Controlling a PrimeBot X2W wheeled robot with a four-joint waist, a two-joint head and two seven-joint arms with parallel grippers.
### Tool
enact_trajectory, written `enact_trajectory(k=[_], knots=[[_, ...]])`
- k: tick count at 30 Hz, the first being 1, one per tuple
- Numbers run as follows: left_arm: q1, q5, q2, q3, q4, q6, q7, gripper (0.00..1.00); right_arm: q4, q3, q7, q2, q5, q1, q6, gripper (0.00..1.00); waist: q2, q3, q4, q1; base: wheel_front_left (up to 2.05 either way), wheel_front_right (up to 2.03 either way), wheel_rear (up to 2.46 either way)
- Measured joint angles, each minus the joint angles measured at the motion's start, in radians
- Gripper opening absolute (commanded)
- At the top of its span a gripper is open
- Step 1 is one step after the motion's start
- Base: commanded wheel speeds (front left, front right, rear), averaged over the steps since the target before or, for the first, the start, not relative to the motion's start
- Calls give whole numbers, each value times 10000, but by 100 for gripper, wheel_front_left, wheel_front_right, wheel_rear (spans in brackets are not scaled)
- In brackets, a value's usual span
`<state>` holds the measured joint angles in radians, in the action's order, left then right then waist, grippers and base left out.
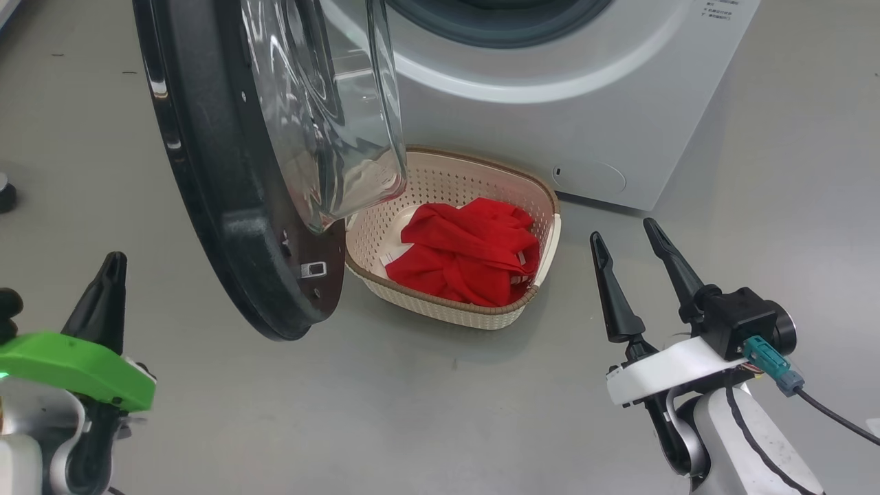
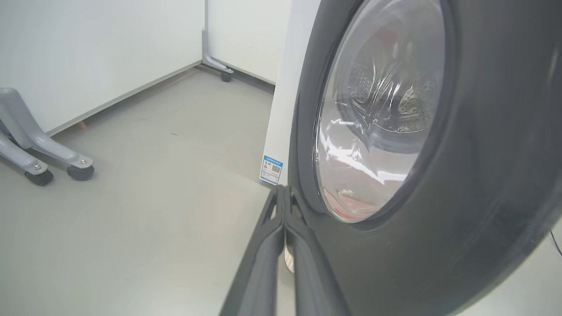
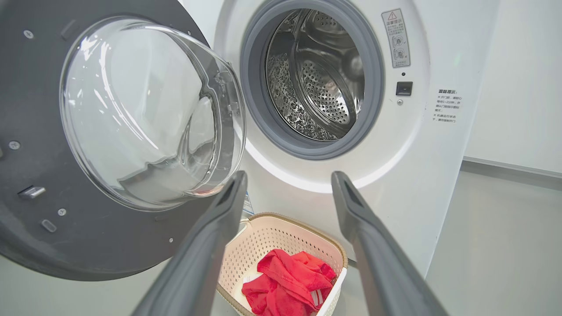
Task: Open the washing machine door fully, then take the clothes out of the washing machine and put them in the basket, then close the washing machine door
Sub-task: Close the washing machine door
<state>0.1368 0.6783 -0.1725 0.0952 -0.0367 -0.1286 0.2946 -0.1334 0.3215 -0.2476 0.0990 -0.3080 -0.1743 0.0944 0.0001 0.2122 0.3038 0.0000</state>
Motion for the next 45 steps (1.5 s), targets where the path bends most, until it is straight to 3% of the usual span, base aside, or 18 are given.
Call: enact_trajectory(k=[8,15,16,19,29,45], knots=[[-433,-639,-40,-648,385,0,-2307,0,-8,-2,0,8,0,4,4,100,0,-28,-28,0,0,0,0],[-615,-1011,-61,-1018,1034,0,-3653,0,-10,-17,0,4,0,4,8,100,0,-62,-55,0,0,0,0],[-626,-1009,-73,-1043,1114,0,-3806,15,-10,-17,0,-2,0,4,8,100,0,-68,-59,0,0,0,0],[-634,-1080,-144,-1252,1266,0,-4295,100,-10,-19,0,-10,0,6,8,100,0,-87,-73,0,0,0,0],[-641,-1083,-284,-1547,2109,0,-5166,100,-10,-63,0,-15,-13,19,10,100,0,-154,-84,0,0,0,0],[-594,-1195,-412,-1707,2564,0,-5430,100,-8,-75,0,-33,-13,183,12,100,0,-219,-45,0,0,0,0]])
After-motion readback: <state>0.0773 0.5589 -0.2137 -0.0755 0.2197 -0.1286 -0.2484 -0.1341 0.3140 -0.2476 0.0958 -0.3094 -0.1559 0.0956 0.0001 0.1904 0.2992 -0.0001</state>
